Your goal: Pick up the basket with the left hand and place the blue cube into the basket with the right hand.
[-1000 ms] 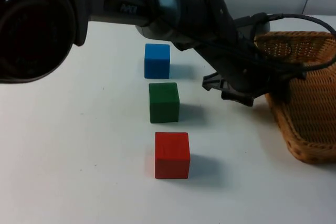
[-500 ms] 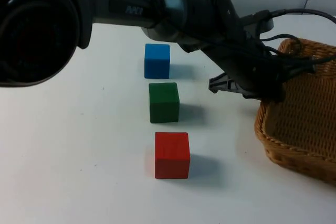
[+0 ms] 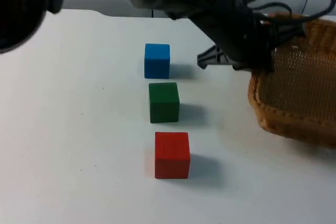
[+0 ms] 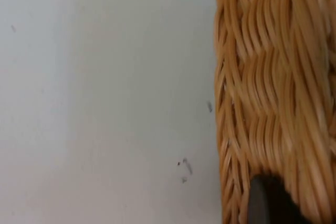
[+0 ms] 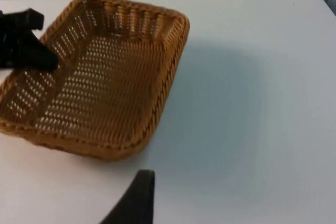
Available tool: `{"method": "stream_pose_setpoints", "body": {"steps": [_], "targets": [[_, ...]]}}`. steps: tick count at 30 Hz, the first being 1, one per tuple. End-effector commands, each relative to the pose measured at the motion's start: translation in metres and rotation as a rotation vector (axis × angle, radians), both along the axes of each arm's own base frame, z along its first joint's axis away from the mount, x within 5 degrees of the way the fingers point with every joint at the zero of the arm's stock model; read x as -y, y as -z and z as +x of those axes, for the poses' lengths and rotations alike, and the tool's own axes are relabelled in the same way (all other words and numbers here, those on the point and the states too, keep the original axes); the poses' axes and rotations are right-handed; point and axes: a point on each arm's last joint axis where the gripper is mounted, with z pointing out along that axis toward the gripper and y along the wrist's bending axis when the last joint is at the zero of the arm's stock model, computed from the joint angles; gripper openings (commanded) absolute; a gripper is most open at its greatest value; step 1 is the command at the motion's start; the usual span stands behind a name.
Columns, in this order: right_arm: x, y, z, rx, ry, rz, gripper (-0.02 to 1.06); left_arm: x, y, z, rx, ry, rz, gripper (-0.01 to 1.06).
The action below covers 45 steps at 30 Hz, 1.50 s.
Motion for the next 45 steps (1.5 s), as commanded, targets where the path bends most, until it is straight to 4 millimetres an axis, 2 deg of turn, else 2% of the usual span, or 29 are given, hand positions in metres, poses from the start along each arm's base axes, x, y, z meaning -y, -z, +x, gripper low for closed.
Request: {"method": "stream_pose_setpoints", "body": {"steps": [1, 2, 6, 7, 9, 13, 16, 17, 20, 21, 25, 26, 27, 31, 32, 33, 36, 37, 40, 42, 45], "targets": [[0.000, 0.001, 0.001, -0.001, 0.005, -0.004, 1.04, -0.018, -0.050, 0.013, 0.057, -0.059, -0.069, 0.00], [0.000, 0.001, 0.001, -0.001, 0.005, -0.004, 1.04, -0.018, -0.050, 0.013, 0.057, -0.059, -0.069, 0.00], [0.000, 0.001, 0.001, -0.001, 0.005, -0.004, 1.04, -0.044, -0.091, 0.021, 0.093, -0.085, -0.098, 0.00], [0.000, 0.001, 0.001, -0.001, 0.005, -0.004, 1.04, -0.044, -0.091, 0.021, 0.093, -0.085, -0.098, 0.00], [0.000, 0.001, 0.001, -0.001, 0.005, -0.004, 1.04, -0.055, -0.107, 0.020, 0.103, -0.063, -0.084, 0.00], [0.000, 0.001, 0.001, -0.001, 0.005, -0.004, 1.04, -0.064, -0.125, 0.009, 0.145, -0.043, -0.061, 0.00], [0.000, 0.001, 0.001, -0.001, 0.005, -0.004, 1.04, -0.082, -0.137, -0.007, 0.191, -0.123, -0.086, 0.00], [0.000, 0.001, 0.001, -0.001, 0.005, -0.004, 1.04, -0.082, -0.137, -0.007, 0.191, -0.123, -0.086, 0.00], [0.000, 0.001, 0.001, -0.001, 0.005, -0.004, 1.04, -0.112, -0.137, -0.023, 0.196, -0.169, -0.055, 0.00], [0.000, 0.001, 0.001, -0.001, 0.005, -0.004, 1.04, -0.112, -0.137, -0.023, 0.196, -0.169, -0.055, 0.00], [0.000, 0.001, 0.001, -0.001, 0.005, -0.004, 1.04, -0.164, -0.144, -0.044, 0.194, -0.212, -0.034, 0.00], [0.000, 0.001, 0.001, -0.001, 0.005, -0.004, 1.04, -0.164, -0.144, -0.044, 0.194, -0.212, -0.034, 0.00], [0.000, 0.001, 0.001, -0.001, 0.005, -0.004, 1.04, -0.185, -0.149, -0.053, 0.208, -0.213, -0.034, 0.00], [0.000, 0.001, 0.001, -0.001, 0.005, -0.004, 1.04, -0.236, -0.159, -0.080, 0.240, -0.250, -0.015, 0.00], [0.000, 0.001, 0.001, -0.001, 0.005, -0.004, 1.04, -0.236, -0.159, -0.080, 0.240, -0.250, -0.015, 0.00], [0.000, 0.001, 0.001, -0.001, 0.005, -0.004, 1.04, -0.247, -0.160, -0.086, 0.242, -0.269, -0.007, 0.00], [0.000, 0.001, 0.001, -0.001, 0.005, -0.004, 1.04, -0.284, -0.154, -0.106, 0.229, -0.343, 0.024, 0.00], [0.000, 0.001, 0.001, -0.001, 0.005, -0.004, 1.04, -0.284, -0.154, -0.106, 0.229, -0.343, 0.024, 0.00], [0.000, 0.001, 0.001, -0.001, 0.003, -0.003, 1.04, -0.318, -0.144, -0.124, 0.200, -0.391, 0.053, 0.00], [0.000, 0.001, 0.001, -0.001, 0.003, -0.003, 1.04, -0.325, -0.142, -0.129, 0.190, -0.383, 0.050, 0.00], [0.000, 0.001, 0.001, -0.001, 0.003, -0.003, 1.04, -0.349, -0.133, -0.143, 0.153, -0.356, -0.014, 0.00]]}}
